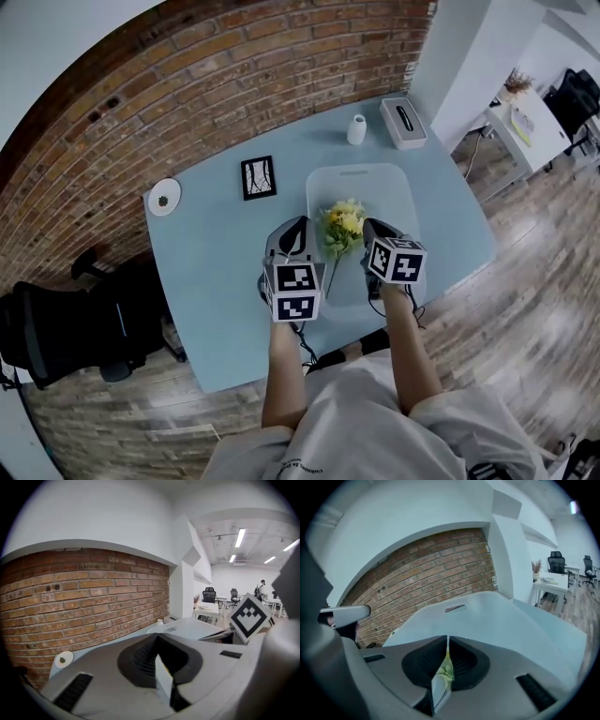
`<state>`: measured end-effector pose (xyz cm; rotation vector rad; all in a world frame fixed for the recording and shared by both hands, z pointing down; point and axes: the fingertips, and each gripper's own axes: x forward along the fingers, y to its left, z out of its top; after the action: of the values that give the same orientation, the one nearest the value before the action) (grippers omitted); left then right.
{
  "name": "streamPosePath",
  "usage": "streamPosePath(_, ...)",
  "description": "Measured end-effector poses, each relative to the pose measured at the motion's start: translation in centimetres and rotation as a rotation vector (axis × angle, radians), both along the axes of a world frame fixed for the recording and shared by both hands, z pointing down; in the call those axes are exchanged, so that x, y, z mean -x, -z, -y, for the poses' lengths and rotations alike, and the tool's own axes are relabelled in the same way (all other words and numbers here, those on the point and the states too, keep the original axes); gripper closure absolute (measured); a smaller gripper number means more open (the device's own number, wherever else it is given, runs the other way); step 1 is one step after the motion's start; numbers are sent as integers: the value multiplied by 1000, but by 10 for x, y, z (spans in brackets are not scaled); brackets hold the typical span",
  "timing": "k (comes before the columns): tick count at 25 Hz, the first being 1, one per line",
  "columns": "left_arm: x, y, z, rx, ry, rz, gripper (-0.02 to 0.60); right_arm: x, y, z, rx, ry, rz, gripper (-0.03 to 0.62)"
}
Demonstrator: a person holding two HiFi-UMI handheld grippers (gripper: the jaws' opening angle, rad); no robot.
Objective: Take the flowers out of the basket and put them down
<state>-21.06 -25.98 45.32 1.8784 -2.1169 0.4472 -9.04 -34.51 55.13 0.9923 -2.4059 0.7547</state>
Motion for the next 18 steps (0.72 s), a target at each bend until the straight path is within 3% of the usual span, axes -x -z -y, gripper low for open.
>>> streamPosePath(7, 32, -3, 34, 3, 27, -38, 563, 22, -54, -7, 157, 20, -111, 380)
streamPosePath(14, 46, -12, 64, 29, 51, -96, 563, 20, -132, -47, 489, 51, -203, 335)
streamPosePath(18, 55, -16, 68, 58, 65, -84, 563, 20, -167, -65, 601, 21, -222, 315)
